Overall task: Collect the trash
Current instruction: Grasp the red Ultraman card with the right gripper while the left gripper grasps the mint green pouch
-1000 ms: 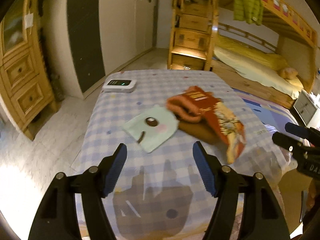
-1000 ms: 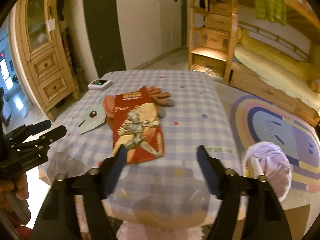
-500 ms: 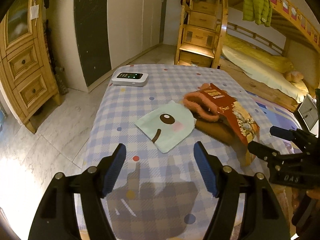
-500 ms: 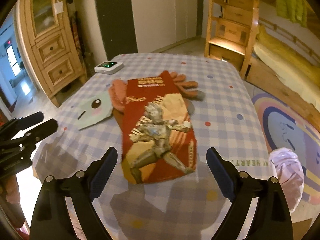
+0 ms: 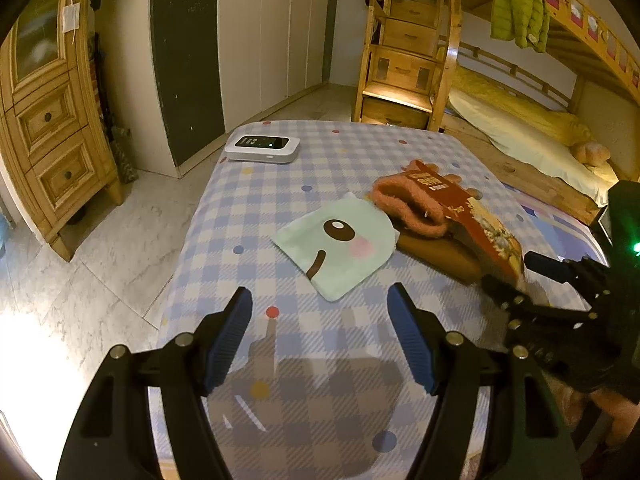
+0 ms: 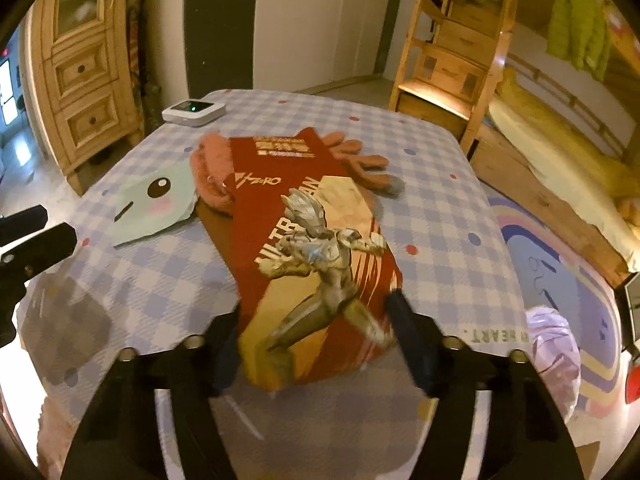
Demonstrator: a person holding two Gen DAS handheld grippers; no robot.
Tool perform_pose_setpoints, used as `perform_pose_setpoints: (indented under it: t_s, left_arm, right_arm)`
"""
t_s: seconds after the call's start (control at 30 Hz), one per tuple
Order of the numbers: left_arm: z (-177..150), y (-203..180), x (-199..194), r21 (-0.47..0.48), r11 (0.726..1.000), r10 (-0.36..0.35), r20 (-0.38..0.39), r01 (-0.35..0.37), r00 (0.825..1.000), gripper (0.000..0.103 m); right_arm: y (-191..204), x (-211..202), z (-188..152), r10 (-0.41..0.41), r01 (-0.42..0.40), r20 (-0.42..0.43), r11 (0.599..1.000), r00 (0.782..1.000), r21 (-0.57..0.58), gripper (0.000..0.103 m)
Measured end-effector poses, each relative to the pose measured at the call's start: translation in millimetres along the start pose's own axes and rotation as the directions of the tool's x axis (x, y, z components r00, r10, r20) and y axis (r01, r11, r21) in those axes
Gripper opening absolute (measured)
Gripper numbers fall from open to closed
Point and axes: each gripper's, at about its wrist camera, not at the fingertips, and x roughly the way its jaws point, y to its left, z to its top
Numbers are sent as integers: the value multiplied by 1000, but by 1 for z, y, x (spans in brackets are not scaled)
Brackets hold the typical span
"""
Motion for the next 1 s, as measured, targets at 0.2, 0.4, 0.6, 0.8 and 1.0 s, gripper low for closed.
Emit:
perform_pose_setpoints:
  t_s: [0.2, 0.4, 0.6, 0.8, 1.0]
  left_arm:
    - [0, 1, -5, 10, 1000, 8, 18, -9, 1000, 68]
    - [-3, 1, 0, 33, 999, 17, -8, -17, 1000, 68]
    - [-6, 1, 5, 44, 999, 9, -23, -8, 1000, 68]
    - [3, -6, 23, 78, 997, -4, -37, 7, 999, 65]
    - [16, -18, 54, 120, 993, -9, -88, 20, 996, 65]
  right_arm:
    - [-31, -25, 8, 16, -20, 41, 996, 999, 91, 42]
    - [-59, -40, 18, 50, -58, 52, 981, 997, 183, 7]
    - [-77, -55, 19, 81, -96, 69, 959, 994, 268, 0]
    - [-87, -64, 20, 64, -85, 80, 950, 995, 302, 0]
    - [-92, -55, 16, 55, -66, 43, 946, 998, 319, 0]
